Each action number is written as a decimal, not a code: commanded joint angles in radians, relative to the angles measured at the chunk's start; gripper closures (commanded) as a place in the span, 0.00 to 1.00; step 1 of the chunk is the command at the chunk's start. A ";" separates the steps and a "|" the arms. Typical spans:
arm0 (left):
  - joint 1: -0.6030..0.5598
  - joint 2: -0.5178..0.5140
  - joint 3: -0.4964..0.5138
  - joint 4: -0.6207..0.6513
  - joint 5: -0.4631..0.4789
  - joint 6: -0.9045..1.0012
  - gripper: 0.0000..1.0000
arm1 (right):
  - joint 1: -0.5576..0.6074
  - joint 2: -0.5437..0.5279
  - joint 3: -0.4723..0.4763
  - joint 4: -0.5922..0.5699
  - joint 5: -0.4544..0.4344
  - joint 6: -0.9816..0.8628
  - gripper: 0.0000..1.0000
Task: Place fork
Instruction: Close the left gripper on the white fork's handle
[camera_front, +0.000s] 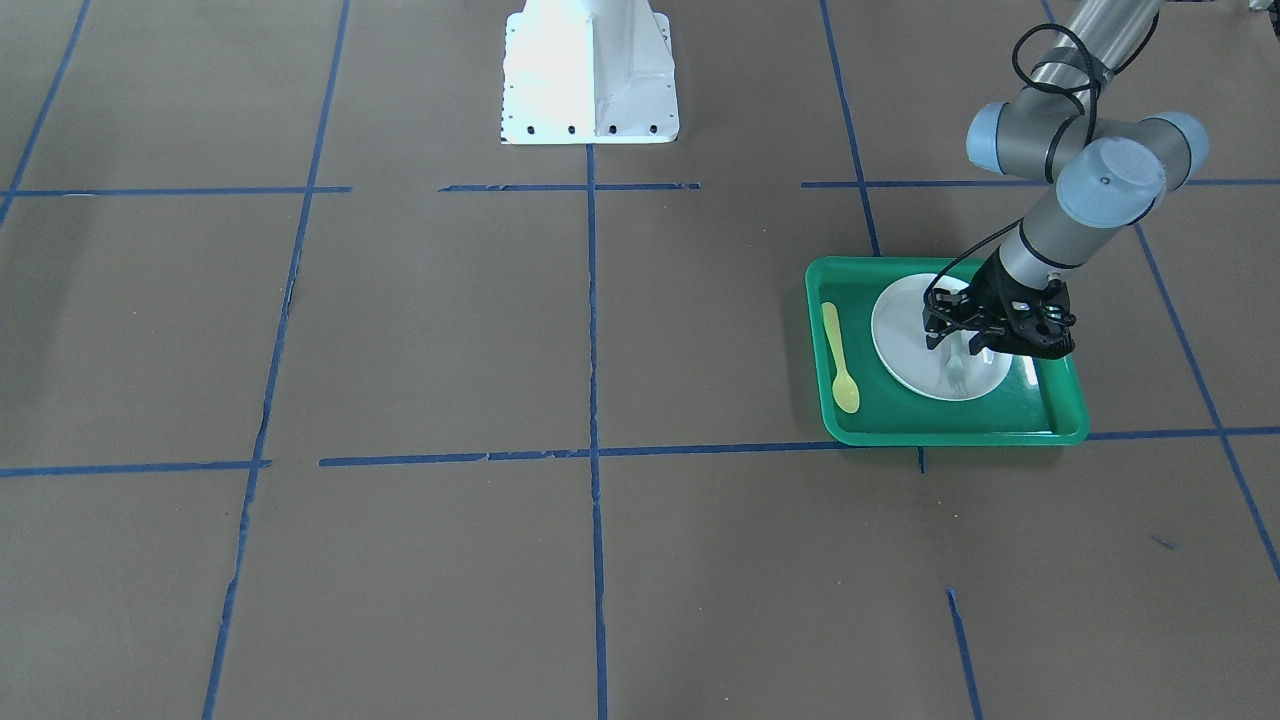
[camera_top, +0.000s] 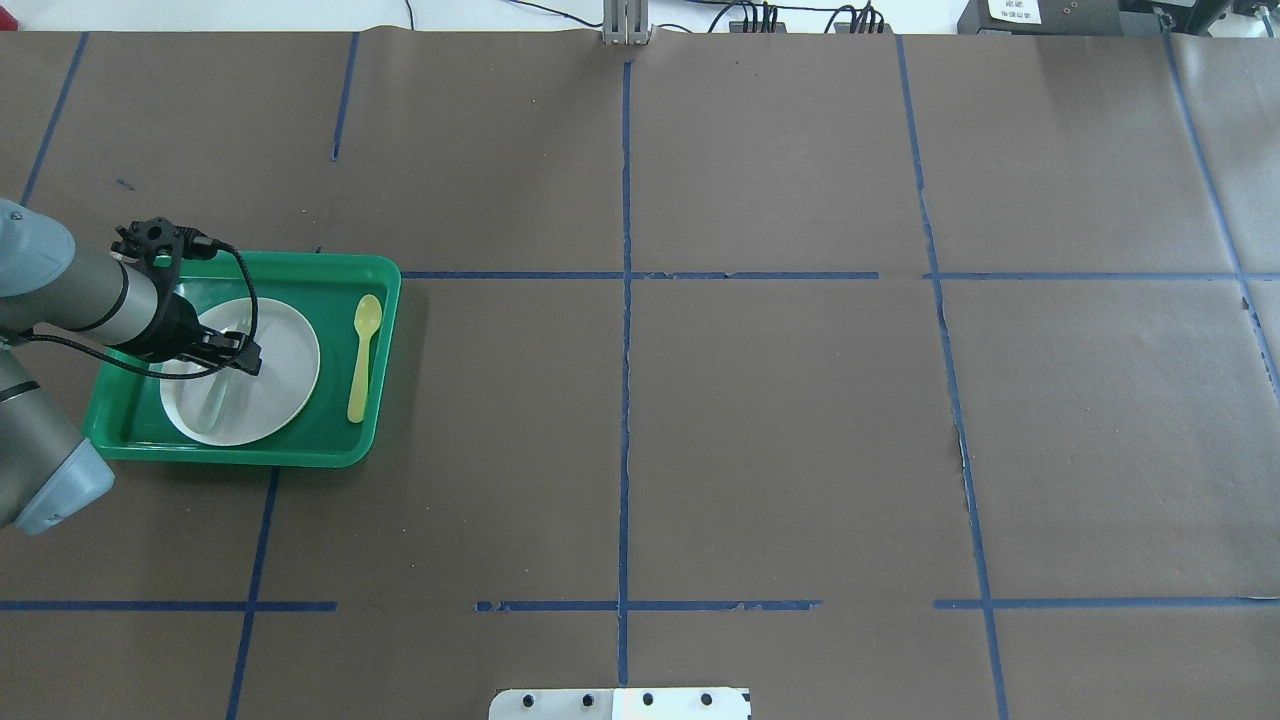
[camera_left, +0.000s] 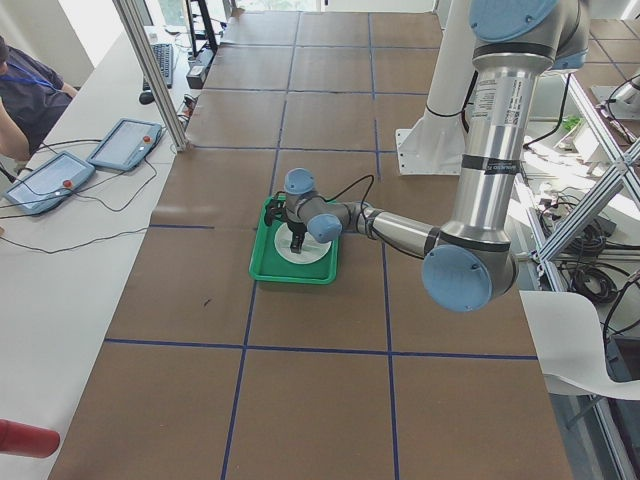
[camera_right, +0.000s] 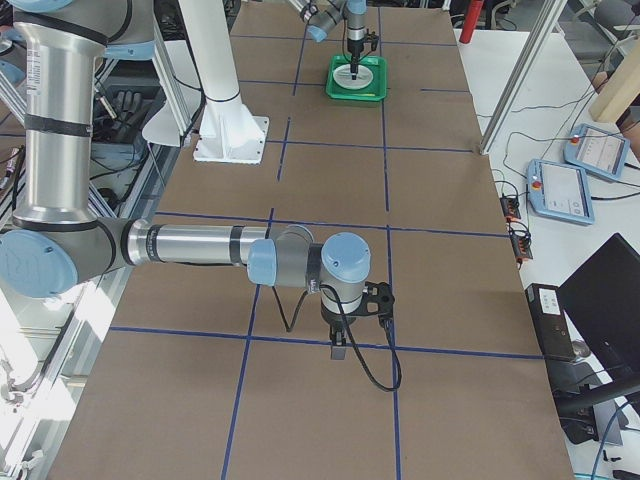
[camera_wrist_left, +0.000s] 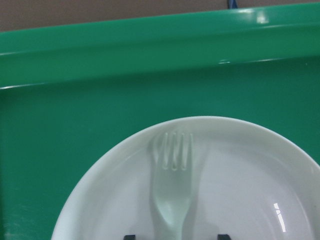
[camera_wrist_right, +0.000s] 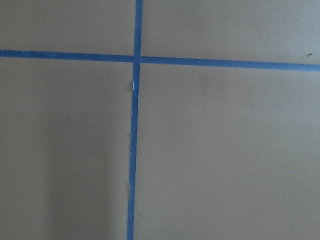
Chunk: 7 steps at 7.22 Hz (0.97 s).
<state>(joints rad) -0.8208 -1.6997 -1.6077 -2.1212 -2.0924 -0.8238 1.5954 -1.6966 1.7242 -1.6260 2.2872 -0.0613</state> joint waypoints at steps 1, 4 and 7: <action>0.000 0.000 0.000 0.000 0.000 0.002 0.63 | 0.000 0.000 0.000 0.000 0.000 0.000 0.00; 0.000 0.003 -0.006 -0.002 0.000 0.002 1.00 | 0.000 0.000 0.000 0.000 0.000 0.000 0.00; -0.029 0.044 -0.102 0.017 -0.012 0.059 1.00 | 0.000 0.000 0.000 0.000 0.000 0.000 0.00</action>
<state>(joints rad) -0.8331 -1.6785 -1.6624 -2.1153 -2.1008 -0.8051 1.5954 -1.6966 1.7242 -1.6260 2.2872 -0.0607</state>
